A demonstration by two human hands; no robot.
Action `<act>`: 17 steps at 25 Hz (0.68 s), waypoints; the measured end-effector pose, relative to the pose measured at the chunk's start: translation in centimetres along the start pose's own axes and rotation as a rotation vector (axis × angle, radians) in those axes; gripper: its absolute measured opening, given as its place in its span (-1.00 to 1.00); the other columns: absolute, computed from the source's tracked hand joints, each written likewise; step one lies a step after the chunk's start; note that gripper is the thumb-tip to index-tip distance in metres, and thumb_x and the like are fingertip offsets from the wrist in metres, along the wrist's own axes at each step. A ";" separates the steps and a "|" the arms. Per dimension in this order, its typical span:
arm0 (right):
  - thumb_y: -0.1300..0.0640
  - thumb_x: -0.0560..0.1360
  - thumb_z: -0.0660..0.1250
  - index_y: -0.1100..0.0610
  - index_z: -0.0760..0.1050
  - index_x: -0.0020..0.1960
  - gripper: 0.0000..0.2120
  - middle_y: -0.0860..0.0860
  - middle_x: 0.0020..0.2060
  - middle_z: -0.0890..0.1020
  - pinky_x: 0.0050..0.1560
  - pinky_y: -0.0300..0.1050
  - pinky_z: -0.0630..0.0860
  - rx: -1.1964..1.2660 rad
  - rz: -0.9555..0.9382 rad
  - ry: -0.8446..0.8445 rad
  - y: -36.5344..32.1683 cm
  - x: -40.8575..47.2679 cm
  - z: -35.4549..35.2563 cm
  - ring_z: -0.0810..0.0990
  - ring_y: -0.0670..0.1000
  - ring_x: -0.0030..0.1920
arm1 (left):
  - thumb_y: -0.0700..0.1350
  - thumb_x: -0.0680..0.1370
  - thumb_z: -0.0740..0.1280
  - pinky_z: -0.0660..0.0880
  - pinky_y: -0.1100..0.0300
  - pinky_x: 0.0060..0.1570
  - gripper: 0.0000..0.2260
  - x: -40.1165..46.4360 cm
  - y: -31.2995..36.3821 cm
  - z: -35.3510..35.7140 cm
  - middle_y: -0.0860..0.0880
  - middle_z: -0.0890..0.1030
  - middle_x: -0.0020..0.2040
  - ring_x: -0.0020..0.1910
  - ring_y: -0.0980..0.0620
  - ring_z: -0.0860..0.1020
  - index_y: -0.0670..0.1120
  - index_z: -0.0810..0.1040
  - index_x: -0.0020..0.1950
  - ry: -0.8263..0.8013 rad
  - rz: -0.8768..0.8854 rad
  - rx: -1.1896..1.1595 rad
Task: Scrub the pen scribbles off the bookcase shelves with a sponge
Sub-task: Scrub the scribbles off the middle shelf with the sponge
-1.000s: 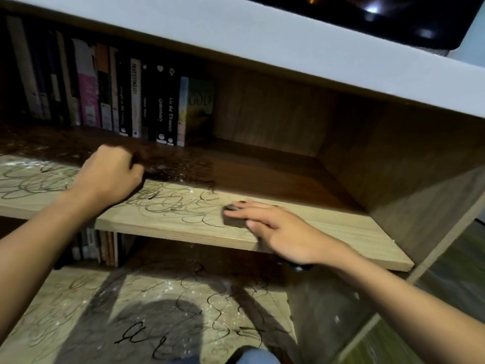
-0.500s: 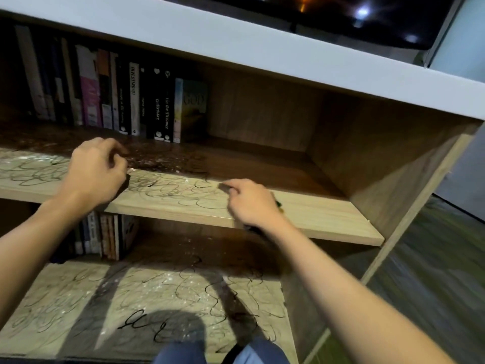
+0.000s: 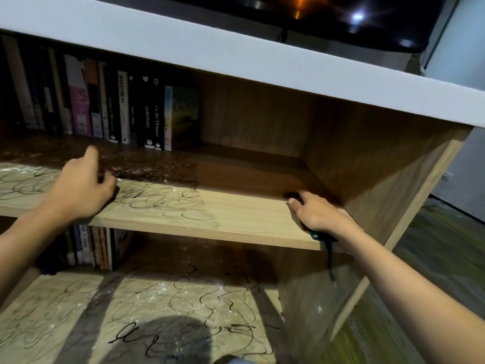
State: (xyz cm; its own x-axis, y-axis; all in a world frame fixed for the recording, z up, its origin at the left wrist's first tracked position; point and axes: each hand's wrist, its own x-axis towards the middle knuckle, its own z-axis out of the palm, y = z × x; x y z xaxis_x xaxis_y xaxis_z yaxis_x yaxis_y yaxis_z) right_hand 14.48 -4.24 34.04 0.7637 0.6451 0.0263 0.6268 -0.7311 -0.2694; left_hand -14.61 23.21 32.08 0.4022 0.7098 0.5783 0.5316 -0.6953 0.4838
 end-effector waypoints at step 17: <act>0.12 0.67 -0.04 -0.21 0.39 0.29 -0.64 0.00 -0.13 0.61 -0.40 -0.21 0.43 0.224 -0.277 -0.072 -6.6 7.0 2.1 0.52 -0.04 -0.36 | -0.26 0.52 0.27 0.31 0.00 -0.22 -0.86 1.3 -4.5 -1.3 -0.22 0.48 -0.25 -0.22 -0.16 0.40 -0.21 0.35 -0.21 0.106 -0.110 0.046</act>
State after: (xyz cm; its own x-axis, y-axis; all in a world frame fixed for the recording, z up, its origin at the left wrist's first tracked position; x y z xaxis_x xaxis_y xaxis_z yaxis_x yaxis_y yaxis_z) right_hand 15.36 5.59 33.96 0.5519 0.8316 0.0625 0.7529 -0.4646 -0.4661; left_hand -17.48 27.14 31.49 0.2601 0.7637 0.5909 0.6026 -0.6065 0.5186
